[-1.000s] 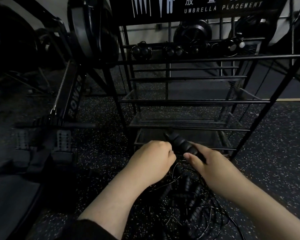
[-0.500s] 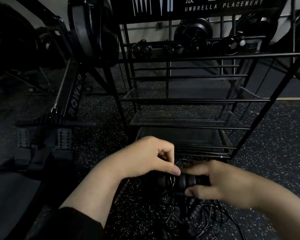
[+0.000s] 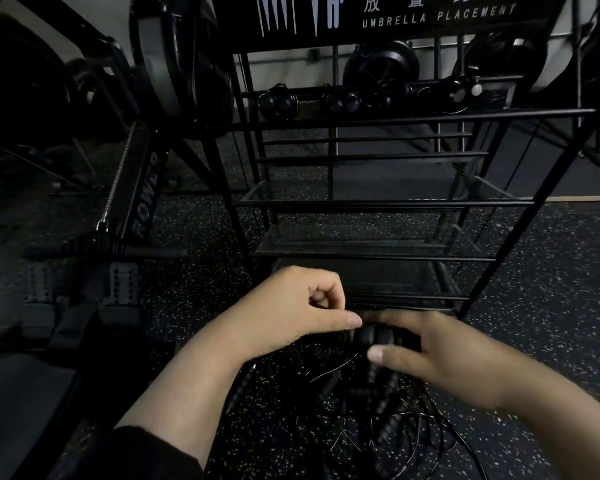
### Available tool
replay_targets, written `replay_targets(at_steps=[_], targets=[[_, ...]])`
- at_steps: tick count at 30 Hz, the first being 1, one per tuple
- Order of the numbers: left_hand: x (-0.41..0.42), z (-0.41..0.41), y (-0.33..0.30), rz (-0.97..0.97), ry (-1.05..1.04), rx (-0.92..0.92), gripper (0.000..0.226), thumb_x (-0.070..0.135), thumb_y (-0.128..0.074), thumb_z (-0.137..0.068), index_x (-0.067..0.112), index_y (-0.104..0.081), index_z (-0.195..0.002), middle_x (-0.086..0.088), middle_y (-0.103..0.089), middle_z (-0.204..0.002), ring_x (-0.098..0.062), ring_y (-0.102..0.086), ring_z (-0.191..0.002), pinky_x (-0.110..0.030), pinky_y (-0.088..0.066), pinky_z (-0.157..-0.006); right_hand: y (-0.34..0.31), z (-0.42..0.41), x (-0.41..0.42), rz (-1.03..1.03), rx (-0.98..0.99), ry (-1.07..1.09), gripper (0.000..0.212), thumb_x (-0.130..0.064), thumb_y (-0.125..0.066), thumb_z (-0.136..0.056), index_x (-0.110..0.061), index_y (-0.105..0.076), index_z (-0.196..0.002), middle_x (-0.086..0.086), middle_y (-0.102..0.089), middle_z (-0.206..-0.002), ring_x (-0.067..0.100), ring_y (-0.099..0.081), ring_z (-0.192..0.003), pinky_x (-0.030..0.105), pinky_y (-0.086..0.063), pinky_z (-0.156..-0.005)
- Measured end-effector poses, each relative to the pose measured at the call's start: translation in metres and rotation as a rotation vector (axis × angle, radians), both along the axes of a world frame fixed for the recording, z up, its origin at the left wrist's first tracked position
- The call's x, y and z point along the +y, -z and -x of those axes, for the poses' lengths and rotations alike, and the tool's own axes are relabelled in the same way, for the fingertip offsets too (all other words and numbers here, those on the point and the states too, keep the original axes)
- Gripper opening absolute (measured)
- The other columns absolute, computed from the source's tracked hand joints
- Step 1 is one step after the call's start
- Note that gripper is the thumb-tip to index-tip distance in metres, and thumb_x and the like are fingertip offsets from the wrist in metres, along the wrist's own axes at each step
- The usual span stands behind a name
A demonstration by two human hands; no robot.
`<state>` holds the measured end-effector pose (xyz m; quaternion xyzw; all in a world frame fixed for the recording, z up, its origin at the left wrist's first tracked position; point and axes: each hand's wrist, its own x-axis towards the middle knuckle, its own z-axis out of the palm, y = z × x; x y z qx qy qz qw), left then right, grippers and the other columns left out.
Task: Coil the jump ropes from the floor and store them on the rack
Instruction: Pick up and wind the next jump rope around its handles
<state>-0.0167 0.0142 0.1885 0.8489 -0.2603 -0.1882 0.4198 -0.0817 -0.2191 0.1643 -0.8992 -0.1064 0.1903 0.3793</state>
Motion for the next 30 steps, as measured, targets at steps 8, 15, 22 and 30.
replay_targets(at_steps=[8,15,22,30], targets=[[0.002,-0.003,0.01,-0.413,-0.149,0.013,0.036,0.055,-0.058,-0.096,0.023,-0.059,-0.08,0.006,-0.07,-0.081,-0.012,-0.068,-0.07,-0.027,-0.048,-0.062,-0.014,-0.004,0.002,-0.297,-0.06,0.416,0.031,-0.059,-0.06,-0.089,-0.047,-0.062,-0.118,-0.018,-0.061,-0.054,-0.003,-0.056,-0.049,0.008,-0.04,-0.056],[0.003,-0.013,0.013,-0.236,-0.342,-0.084,0.069,0.036,-0.058,-0.101,0.035,-0.019,-0.157,0.009,-0.025,-0.165,-0.013,-0.03,-0.148,-0.034,-0.026,-0.121,-0.013,0.001,0.006,-0.519,0.149,0.313,0.037,-0.058,-0.06,-0.081,-0.04,-0.072,-0.112,-0.012,-0.064,-0.061,0.005,-0.056,-0.053,0.021,-0.042,-0.052],[-0.009,-0.009,0.015,0.289,-0.363,-0.054,0.035,0.013,-0.041,-0.107,0.037,-0.058,-0.125,0.003,-0.07,-0.109,-0.005,-0.069,-0.092,-0.033,-0.054,-0.089,-0.011,0.001,0.005,-0.961,0.337,0.279,0.054,-0.06,-0.057,-0.094,-0.011,-0.069,-0.113,0.018,-0.059,-0.088,0.016,-0.041,-0.054,0.024,-0.022,-0.045],[-0.037,0.013,0.013,0.587,-0.521,-0.094,0.035,0.016,-0.035,-0.111,0.026,-0.063,-0.129,0.009,-0.065,-0.075,-0.006,-0.06,-0.062,-0.025,-0.048,-0.056,-0.01,0.001,0.005,-1.359,0.518,0.211,0.055,-0.051,-0.035,-0.098,-0.015,-0.068,-0.122,0.013,-0.053,-0.082,0.011,-0.038,-0.05,0.02,-0.019,-0.04]])
